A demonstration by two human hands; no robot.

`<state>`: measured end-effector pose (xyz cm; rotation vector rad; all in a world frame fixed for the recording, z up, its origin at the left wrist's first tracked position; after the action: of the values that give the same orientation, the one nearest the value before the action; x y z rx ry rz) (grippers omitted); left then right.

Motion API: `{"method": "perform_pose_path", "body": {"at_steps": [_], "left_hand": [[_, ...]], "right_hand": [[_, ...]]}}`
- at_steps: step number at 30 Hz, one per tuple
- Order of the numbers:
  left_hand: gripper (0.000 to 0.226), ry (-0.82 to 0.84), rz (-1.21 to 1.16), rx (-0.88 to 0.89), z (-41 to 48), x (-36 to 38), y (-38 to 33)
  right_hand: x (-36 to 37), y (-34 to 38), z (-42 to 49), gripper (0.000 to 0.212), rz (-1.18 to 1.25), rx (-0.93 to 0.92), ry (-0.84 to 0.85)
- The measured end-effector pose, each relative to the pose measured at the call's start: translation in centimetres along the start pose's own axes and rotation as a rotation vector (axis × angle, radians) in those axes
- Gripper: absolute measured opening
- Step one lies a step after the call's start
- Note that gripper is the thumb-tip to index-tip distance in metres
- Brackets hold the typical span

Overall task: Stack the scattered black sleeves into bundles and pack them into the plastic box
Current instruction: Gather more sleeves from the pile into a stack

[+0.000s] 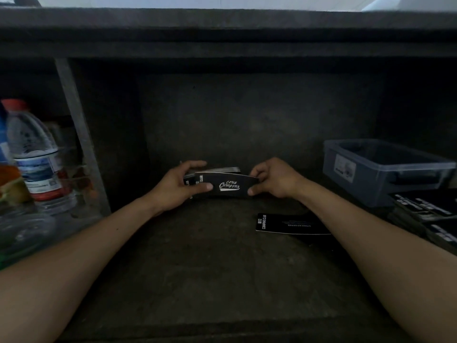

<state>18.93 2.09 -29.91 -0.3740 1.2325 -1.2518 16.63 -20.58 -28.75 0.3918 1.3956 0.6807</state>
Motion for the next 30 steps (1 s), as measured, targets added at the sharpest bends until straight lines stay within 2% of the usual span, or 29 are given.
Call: {"method": "perform_pose_path", "body": {"at_steps": [2,6,11,14,21,24,27,30], "left_hand": [[0.056,0.009,0.026,0.020,0.0,0.4,-0.3],[0.045,-0.004,0.043,0.054,0.1,0.8,-0.3],[0.043,0.058,-0.034,0.037,0.1,2.3,-0.9],[0.041,0.103,-0.011,0.057,0.2,4.2,-1.7],[0.040,0.115,-0.021,0.045,-0.8,4.7,-3.0],[0.021,0.141,-0.168,-0.015,-1.0,4.7,-2.9],[0.037,0.140,-0.032,0.029,-1.4,4.8,-3.4],[0.039,0.075,0.051,0.120,-1.1,4.5,-3.5]], "right_hand": [[-0.2,0.5,-0.1,0.028,-0.112,-0.009,-0.042],[-2.1,1.7,-2.5,0.058,-0.153,0.071,-0.071],[-4.0,-0.3,-9.7,0.042,-0.337,0.190,0.290],[-3.4,-1.6,-12.4,0.038,-0.371,0.182,0.354],[-1.7,-0.7,-11.3,0.027,-0.452,-0.100,0.158],[-1.8,1.2,-9.8,0.022,-0.407,-0.243,-0.019],[-2.8,2.8,-8.0,0.020,-0.307,-0.318,-0.231],[-2.7,3.5,-6.1,0.015,-0.217,-0.310,-0.223]]}}
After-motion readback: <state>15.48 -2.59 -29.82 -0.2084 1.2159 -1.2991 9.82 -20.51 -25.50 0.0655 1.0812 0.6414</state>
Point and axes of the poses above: each hand's wrist, its own z-axis towards the middle knuckle, its own x-axis out of the palm, y = z × x, the point moved 8 cm from there along z, towards the middle knuckle, and after that the axes turned 2 degrees about y, right-handed, at the moved point
